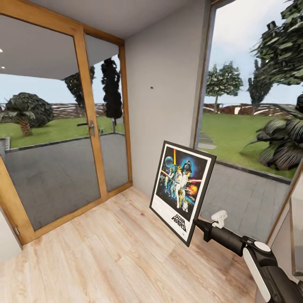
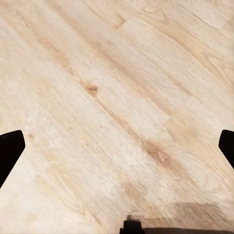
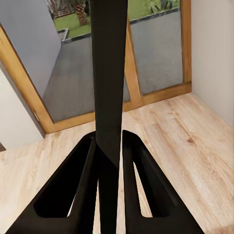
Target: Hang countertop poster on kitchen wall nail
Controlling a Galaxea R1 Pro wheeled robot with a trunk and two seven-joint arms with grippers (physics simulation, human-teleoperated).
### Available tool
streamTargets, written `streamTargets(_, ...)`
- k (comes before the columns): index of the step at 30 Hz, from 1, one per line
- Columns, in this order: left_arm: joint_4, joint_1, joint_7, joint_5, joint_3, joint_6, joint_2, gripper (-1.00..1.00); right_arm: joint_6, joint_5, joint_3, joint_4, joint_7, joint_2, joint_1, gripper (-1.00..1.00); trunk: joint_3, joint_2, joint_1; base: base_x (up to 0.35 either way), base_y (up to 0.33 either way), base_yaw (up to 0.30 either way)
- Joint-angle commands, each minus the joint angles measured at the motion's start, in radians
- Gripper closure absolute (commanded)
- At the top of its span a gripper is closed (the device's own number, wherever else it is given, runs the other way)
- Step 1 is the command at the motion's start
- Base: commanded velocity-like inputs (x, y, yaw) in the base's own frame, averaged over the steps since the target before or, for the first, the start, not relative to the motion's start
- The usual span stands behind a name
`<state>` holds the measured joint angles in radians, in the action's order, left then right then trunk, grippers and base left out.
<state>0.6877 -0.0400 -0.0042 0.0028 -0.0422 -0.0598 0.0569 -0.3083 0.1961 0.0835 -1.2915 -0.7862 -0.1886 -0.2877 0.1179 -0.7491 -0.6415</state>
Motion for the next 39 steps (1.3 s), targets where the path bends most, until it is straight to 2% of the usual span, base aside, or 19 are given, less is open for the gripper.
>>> streamTargets(1, 0.001, 0.0, 0.0, 0.0, -0.001, -0.002, 0.0, -1.0, -0.011, 0.011, 0.001, 0.0, -0.004, 0.0, -0.001, 1.0, -0.002, 0.006, 0.004, 0.0, 0.0, 0.0)
streamTargets(10, 0.001, 0.0, 0.0, 0.0, -0.001, -0.002, 0.0, -1.0, -0.011, 0.01, 0.001, 0.001, -0.004, 0.0, -0.001, 1.0, -0.03, 0.069, 0.038, 0.0, 0.0, 0.0)
streamTargets(19, 0.001, 0.0, 0.0, 0.0, -0.001, -0.002, 0.0, -1.0, -0.011, -0.013, 0.001, 0.001, -0.003, 0.001, -0.001, 1.0, -0.058, 0.132, 0.073, 0.0, 0.0, 0.0)
streamTargets(39, 0.001, 0.0, 0.001, 0.0, -0.001, -0.002, 0.0, -1.0, -0.011, -0.016, 0.002, 0.0, -0.004, 0.001, -0.001, 1.0, -0.121, 0.272, 0.149, 0.0, 0.0, 0.0)
